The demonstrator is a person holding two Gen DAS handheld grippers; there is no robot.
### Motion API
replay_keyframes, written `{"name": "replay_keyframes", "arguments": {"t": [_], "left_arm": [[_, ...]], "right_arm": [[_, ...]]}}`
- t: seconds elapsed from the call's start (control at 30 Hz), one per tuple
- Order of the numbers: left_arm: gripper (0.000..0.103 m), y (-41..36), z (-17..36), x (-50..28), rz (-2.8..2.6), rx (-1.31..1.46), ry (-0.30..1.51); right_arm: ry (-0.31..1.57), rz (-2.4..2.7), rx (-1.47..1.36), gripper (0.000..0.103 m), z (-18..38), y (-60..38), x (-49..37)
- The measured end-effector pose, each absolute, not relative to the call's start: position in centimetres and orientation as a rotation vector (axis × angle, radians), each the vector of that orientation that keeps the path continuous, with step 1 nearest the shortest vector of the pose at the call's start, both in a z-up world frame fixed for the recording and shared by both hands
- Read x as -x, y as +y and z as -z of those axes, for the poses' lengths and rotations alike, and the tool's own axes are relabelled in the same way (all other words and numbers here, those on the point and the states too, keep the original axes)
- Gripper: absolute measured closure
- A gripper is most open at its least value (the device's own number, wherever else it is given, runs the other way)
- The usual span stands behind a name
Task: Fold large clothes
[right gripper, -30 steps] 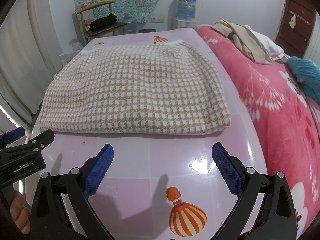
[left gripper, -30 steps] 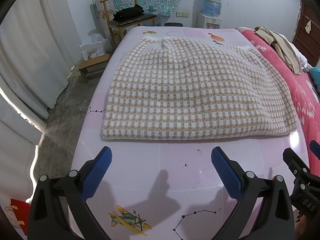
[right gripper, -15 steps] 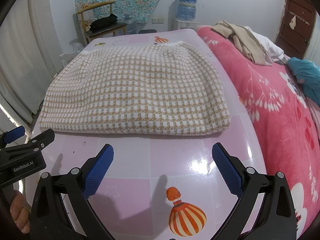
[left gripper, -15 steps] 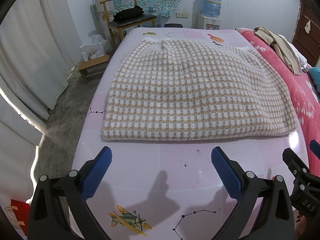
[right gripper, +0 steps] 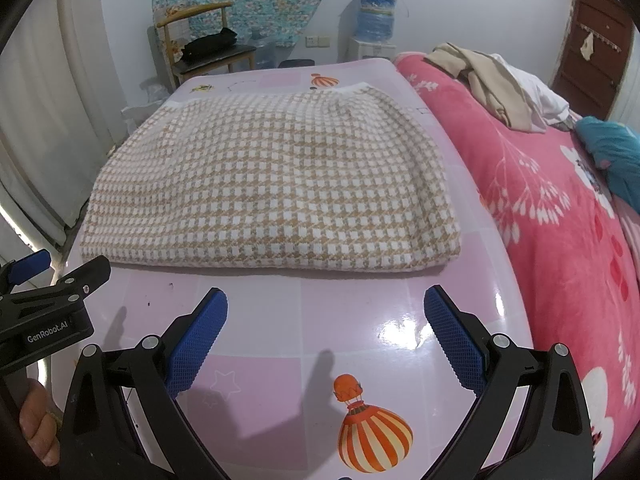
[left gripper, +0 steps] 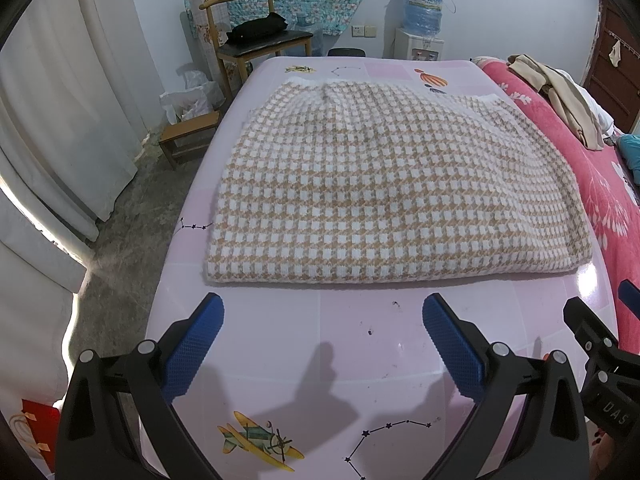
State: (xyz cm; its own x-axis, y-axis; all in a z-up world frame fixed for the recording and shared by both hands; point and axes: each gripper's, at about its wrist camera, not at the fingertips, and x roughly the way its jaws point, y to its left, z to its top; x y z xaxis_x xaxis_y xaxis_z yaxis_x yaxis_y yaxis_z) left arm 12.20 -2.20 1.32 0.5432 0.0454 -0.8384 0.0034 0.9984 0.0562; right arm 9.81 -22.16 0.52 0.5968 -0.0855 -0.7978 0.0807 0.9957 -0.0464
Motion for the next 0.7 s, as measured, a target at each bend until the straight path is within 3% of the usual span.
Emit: {"name": "replay_keyframes", "arguments": {"t": [0.7], "left_arm": [[0.005,-2.30,-1.24,-12.18,-0.024,-0.054,0.997]], "right_arm": [[0.930,0.087,0.008,0.008,-0.48,-22.46,-9.88]]}}
